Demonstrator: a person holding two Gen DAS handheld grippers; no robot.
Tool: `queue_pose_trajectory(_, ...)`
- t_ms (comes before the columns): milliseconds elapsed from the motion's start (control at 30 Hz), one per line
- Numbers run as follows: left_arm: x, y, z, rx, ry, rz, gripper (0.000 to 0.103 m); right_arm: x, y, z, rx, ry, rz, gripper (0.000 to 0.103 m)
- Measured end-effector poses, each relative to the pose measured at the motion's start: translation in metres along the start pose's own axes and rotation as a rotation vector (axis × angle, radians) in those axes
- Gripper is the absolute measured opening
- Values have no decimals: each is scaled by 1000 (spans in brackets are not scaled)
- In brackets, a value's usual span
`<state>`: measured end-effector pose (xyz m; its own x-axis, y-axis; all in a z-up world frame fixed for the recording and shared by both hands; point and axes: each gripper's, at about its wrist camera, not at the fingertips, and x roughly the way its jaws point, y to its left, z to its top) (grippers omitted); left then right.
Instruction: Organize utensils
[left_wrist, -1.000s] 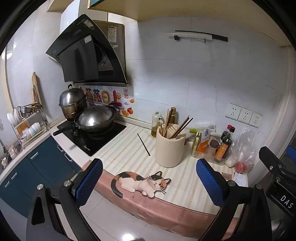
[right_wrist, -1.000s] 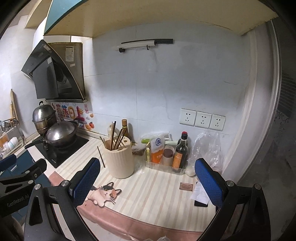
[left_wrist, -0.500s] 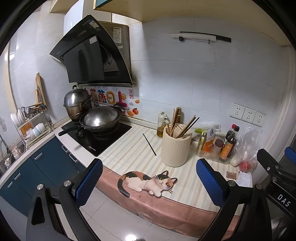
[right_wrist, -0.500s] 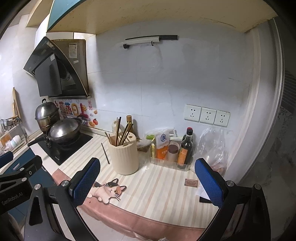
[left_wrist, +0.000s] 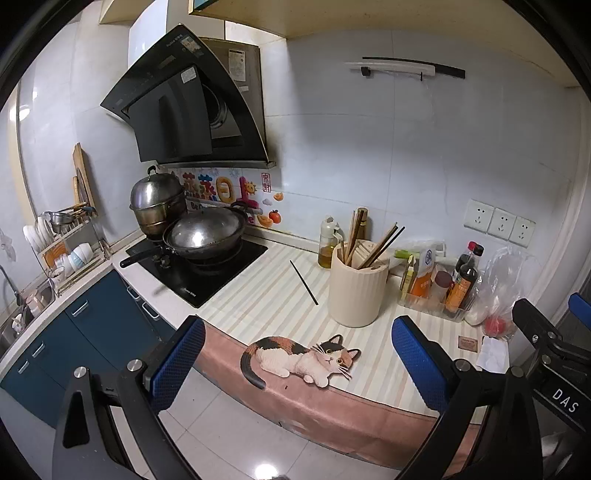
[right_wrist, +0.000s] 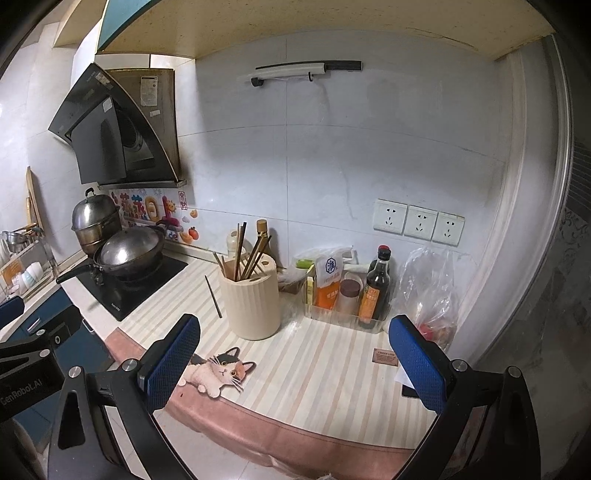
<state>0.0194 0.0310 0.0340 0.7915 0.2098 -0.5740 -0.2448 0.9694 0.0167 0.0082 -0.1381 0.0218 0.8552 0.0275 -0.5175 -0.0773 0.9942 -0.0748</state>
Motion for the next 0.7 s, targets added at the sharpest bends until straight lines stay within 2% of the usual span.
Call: queue_pose_trajectory(700, -1, 2, -6, 0, 6, -4, 103, 0, 2, -3, 1, 4, 9, 103)
